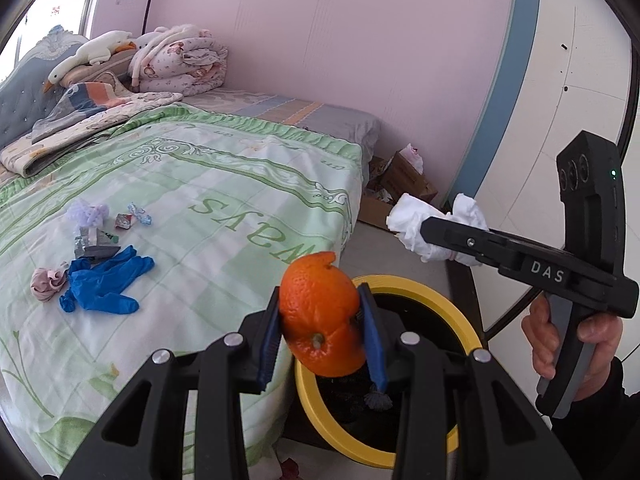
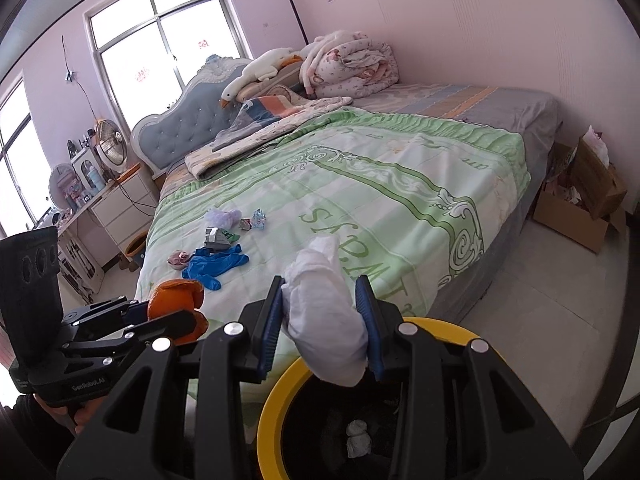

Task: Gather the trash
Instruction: 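Carry the orange and white tissue bundle over the yellow-rimmed bin with both tools, then open both tools to drop the orange and tissue bundle into the bin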

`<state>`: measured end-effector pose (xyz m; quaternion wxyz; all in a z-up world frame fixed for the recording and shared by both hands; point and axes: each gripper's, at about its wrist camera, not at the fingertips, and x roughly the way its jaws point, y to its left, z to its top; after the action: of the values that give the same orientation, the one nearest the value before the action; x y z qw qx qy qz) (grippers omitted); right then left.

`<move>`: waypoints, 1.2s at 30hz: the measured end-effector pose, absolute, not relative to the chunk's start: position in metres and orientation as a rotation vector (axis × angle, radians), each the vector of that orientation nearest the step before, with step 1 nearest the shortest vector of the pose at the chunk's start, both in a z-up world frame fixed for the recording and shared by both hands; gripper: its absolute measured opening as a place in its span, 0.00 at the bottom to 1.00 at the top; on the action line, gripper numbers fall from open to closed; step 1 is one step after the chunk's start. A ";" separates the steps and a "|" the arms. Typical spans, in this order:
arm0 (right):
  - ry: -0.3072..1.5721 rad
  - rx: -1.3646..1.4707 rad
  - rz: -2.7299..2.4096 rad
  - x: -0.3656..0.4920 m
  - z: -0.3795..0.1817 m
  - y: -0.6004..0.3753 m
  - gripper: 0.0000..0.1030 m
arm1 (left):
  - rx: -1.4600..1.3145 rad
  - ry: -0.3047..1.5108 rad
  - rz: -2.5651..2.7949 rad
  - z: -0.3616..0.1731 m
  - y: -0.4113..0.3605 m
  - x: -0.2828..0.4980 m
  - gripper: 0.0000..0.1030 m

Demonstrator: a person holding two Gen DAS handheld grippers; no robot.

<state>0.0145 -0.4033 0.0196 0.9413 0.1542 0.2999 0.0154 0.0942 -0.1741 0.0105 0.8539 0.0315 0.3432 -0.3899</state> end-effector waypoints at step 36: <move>0.706 0.520 -0.081 -0.018 -0.051 -0.468 0.47 | 0.162 0.883 -0.943 -0.042 -0.236 0.064 0.42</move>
<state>-0.0180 -0.4683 -0.0514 0.9046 0.2515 0.3418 -0.0392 0.0635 -0.2361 -0.0417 0.7956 0.0755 0.4108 -0.4389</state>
